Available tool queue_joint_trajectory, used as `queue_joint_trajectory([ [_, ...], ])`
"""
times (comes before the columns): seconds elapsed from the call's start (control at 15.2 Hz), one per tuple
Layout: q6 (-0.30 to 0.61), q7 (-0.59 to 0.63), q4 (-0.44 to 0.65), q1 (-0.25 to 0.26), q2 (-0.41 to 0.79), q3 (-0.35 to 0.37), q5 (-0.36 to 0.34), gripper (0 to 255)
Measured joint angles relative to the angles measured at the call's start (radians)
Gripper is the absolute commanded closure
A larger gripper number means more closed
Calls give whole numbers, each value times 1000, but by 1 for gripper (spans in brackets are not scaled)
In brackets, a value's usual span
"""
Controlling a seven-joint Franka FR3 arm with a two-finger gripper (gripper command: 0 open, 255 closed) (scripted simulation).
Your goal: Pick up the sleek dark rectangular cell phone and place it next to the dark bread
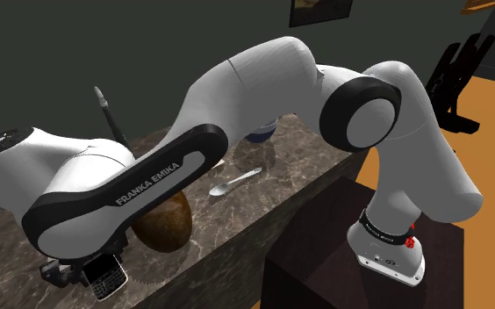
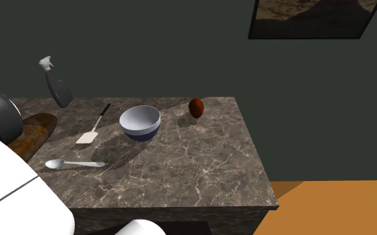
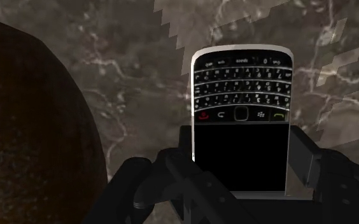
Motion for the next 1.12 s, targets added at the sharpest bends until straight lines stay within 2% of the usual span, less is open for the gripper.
queue_joint_trajectory([
  [0.4, 0, 0, 0, 0, 0, 0, 0, 0],
  [0.73, -93, -5, 60, -2, -36, 5, 8, 0],
  [1.12, -102, -6, 65, -2, -38, 5, 8, 0],
])
